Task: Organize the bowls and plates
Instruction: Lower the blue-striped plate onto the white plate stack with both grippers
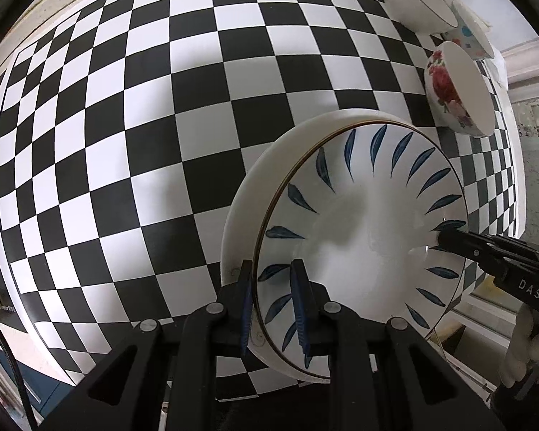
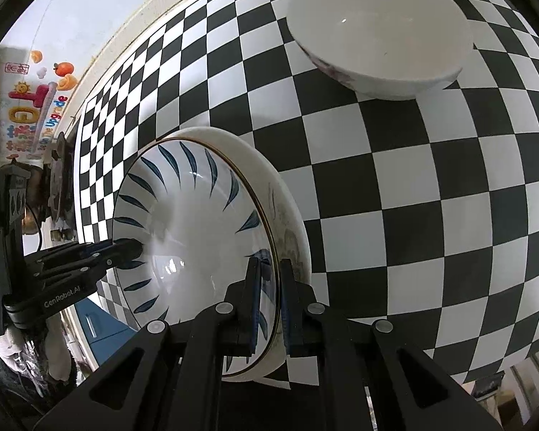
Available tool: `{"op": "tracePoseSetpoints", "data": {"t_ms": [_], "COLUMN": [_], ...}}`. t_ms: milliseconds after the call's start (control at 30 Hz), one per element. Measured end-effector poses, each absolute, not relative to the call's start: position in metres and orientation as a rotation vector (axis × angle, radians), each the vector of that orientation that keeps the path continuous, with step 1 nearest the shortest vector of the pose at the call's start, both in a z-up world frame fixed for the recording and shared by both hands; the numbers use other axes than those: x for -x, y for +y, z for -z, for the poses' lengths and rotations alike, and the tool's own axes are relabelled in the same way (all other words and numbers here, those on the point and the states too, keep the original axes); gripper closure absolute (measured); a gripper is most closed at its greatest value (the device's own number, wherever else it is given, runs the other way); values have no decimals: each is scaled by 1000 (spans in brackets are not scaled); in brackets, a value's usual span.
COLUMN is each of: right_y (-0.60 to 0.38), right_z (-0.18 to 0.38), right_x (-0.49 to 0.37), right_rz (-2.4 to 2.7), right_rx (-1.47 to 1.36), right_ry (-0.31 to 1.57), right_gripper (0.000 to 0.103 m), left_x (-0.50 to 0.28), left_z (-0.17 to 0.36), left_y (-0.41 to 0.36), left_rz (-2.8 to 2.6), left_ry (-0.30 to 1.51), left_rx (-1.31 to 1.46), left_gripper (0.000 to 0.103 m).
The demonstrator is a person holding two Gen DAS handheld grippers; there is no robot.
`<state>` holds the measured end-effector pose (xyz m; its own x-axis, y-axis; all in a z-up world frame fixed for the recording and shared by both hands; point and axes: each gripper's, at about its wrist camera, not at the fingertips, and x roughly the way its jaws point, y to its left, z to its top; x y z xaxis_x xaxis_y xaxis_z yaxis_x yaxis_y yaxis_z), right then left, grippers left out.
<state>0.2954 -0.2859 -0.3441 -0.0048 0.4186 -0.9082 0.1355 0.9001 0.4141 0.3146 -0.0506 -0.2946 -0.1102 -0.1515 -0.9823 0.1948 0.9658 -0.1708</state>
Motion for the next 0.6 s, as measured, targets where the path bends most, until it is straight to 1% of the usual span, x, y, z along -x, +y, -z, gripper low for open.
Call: {"op": "tracePoseSetpoints", "data": {"t_ms": [600], "right_y": [-278], "right_z": [343], "right_x": [-303], "right_rz": [-259], "right_rx": [-363], "right_ry": [1586], "right_gripper": [91], "left_x": [-300], "left_z": [303], "left_y": [-49], "left_rz": [221], "left_ry": [1640], "left_rx": [32], "left_gripper": [85]}}
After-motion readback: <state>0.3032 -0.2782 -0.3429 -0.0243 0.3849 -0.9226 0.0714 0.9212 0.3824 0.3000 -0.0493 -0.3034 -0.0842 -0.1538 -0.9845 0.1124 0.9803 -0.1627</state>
